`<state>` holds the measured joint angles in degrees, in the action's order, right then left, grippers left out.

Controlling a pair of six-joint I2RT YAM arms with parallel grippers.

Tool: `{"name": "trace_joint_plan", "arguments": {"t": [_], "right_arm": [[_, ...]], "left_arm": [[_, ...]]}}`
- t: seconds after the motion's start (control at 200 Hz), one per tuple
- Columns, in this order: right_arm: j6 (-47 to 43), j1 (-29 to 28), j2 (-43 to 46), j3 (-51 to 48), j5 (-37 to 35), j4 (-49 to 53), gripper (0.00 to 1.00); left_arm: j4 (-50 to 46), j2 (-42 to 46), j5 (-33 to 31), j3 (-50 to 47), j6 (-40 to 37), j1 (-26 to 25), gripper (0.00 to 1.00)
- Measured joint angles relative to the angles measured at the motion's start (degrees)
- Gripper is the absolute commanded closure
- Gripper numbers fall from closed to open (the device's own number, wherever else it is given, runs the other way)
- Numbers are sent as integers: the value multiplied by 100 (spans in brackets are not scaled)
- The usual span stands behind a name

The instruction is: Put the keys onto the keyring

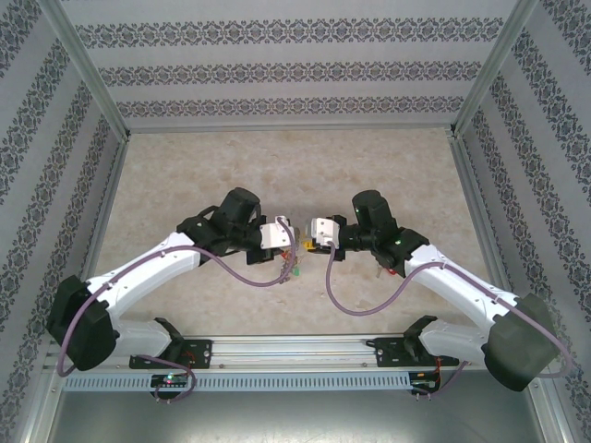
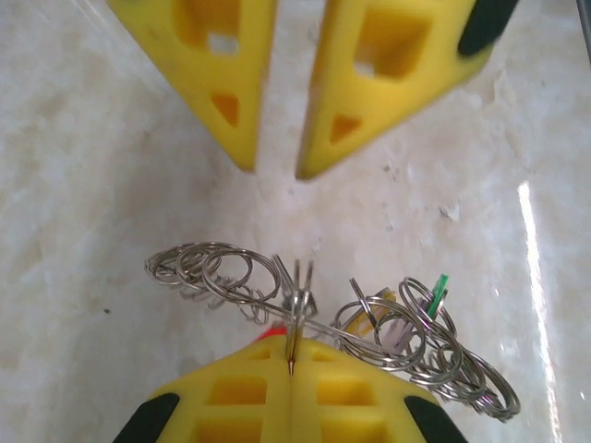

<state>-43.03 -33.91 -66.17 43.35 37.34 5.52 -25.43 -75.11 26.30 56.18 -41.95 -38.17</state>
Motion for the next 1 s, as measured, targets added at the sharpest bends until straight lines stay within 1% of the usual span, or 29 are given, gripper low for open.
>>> {"name": "trace_joint_plan", "arguments": {"t": [0.2, 0.3, 0.545, 0.689, 0.999], "right_arm": [[284, -9, -151, -44, 109, -302, 83], [437, -28, -234, -153, 153, -444, 83], [754, -227, -365, -286, 170, -581, 81], [992, -350, -402, -391, 166, -859, 80], [1169, -424, -669, -452, 103, -1187, 81]], "left_arm": [[-640, -413, -286, 315, -256, -59, 100], [-807, -498, -380, 374, -313, -63, 100], [-896, -494, -411, 461, -310, -76, 100], [-892, -490, -407, 468, -306, -79, 100], [-890, -487, -302, 468, -284, -85, 100]]}}
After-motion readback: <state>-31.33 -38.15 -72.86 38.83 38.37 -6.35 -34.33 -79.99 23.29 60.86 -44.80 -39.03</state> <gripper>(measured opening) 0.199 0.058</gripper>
